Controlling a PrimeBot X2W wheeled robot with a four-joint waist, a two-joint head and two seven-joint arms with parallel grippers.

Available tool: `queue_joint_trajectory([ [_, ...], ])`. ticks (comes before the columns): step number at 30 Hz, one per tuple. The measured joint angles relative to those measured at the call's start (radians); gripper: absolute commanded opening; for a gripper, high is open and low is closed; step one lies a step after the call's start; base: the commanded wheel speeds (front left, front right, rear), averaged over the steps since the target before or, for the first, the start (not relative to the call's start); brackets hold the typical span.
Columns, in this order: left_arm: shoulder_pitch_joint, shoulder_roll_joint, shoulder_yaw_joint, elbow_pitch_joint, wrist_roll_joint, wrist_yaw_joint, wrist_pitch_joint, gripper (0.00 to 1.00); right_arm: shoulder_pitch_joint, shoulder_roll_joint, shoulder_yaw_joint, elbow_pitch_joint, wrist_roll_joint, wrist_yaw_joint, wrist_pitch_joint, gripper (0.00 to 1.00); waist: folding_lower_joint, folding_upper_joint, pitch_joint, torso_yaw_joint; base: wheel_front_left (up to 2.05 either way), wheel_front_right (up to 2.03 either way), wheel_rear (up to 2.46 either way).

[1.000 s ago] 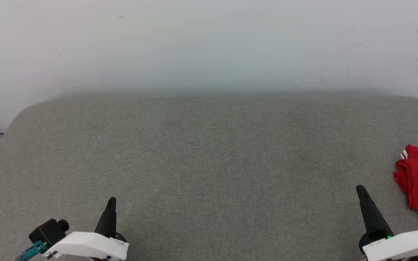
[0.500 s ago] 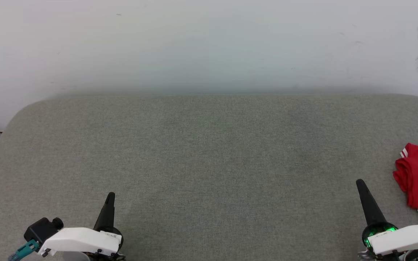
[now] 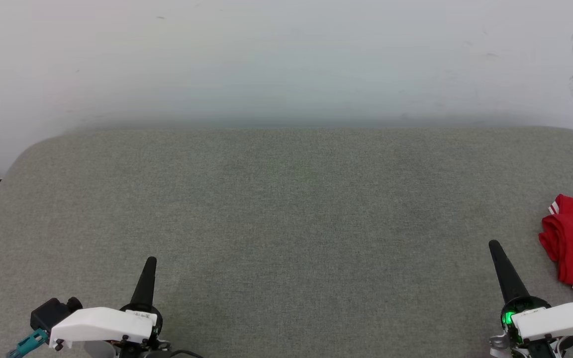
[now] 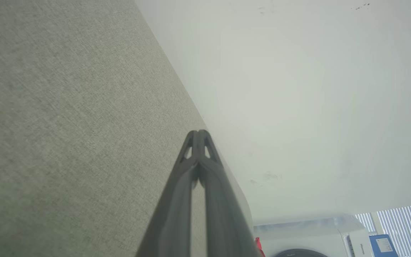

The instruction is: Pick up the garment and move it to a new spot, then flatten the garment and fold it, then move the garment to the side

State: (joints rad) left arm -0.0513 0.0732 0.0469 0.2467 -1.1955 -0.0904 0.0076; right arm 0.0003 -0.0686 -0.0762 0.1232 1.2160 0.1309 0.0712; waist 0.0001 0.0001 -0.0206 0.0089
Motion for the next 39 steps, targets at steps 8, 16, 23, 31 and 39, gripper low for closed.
queue_joint_trajectory([
  [8, -0.011, -0.005, 0.014, 0.0, -0.075, -0.008, 0.019, 0.0, -0.02, 0.0, -0.002, 0.021, 0.074, 0.0, 0.002, 0.0, 0.0, 0.0, 0.004, -0.001, 0.0, 0.0, 0.0],
  [16, -0.018, -0.009, 0.024, 0.0, -0.145, -0.015, 0.036, 0.0, -0.037, 0.0, -0.004, 0.042, 0.144, 0.0, 0.008, 0.0, 0.0, 0.0, 0.007, -0.003, 0.0, 0.0, 0.0],
  [23, -0.025, -0.012, 0.033, 0.0, -0.202, -0.02, 0.052, 0.0, -0.048, 0.0, -0.006, 0.059, 0.201, 0.0, 0.009, 0.0, 0.0, 0.0, 0.01, -0.004, 0.0, 0.0, 0.0],
  [31, -0.034, -0.015, 0.044, 0.0, -0.264, -0.025, 0.069, 0.0, -0.063, 0.0, -0.008, 0.077, 0.263, 0.0, 0.015, 0.0, 0.0, 0.0, 0.014, -0.005, 0.0, 0.0, 0.0],
  [39, -0.041, -0.017, 0.054, 0.0, -0.323, -0.03, 0.084, 0.0, -0.08, 0.001, -0.011, 0.095, 0.32, 0.0, 0.018, 0.0, 0.0, 0.0, 0.018, -0.007, 0.0, 0.0, 0.0],
])
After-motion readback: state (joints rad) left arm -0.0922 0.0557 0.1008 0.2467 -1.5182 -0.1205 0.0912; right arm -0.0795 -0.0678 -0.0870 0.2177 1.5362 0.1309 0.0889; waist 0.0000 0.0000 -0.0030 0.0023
